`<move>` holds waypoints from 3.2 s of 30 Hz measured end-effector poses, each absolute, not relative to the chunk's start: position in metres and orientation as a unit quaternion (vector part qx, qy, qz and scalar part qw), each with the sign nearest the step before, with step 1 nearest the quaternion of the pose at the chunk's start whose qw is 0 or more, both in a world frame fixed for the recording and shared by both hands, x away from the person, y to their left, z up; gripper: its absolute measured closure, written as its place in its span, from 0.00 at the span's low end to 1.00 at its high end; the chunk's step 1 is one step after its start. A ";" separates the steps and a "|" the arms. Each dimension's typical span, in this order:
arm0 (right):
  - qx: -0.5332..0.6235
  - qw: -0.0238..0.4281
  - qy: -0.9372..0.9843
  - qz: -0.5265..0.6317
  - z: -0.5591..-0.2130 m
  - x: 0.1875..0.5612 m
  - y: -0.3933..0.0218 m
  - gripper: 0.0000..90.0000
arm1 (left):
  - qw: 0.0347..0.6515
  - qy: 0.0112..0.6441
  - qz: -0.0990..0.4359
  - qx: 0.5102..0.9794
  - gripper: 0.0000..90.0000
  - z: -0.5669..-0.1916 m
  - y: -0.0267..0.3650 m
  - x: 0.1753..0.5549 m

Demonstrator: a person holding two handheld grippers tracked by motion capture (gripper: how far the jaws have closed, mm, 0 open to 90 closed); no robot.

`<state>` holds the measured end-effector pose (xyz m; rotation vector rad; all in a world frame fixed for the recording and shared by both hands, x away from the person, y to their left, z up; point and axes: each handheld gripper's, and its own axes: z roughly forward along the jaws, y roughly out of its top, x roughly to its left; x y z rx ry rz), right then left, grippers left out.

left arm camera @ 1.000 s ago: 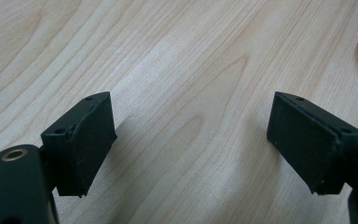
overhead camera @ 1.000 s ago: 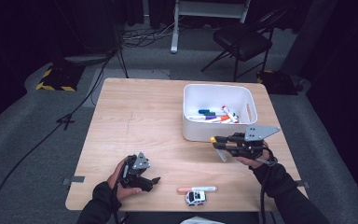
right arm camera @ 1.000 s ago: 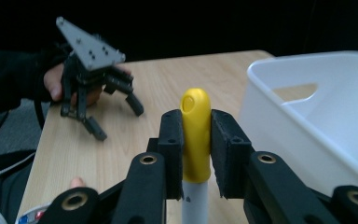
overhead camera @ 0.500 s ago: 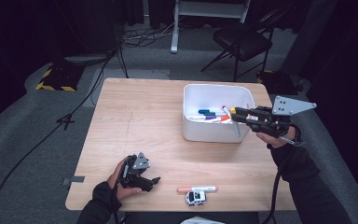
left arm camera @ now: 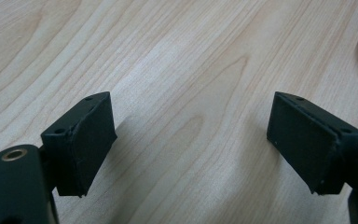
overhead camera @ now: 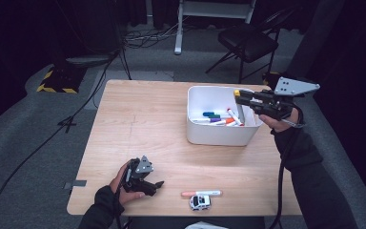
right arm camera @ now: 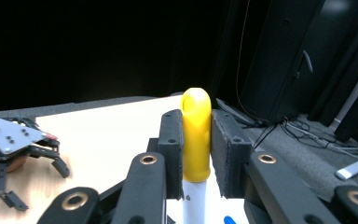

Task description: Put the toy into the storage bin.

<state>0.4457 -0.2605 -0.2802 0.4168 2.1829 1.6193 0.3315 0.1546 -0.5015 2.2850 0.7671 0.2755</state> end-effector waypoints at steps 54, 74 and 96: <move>0.142 0.167 0.854 0.472 -0.360 0.452 -0.269 0.59 | 0.350 0.296 0.106 0.882 0.17 -0.502 0.155 0.332; -0.010 0.005 0.899 0.438 -0.435 0.374 -0.157 0.54 | 0.350 0.296 0.107 0.882 0.17 -0.501 0.155 0.332; -0.061 -0.050 0.926 0.370 -0.478 0.363 -0.112 0.52 | 0.350 0.296 0.107 0.882 0.17 -0.501 0.155 0.331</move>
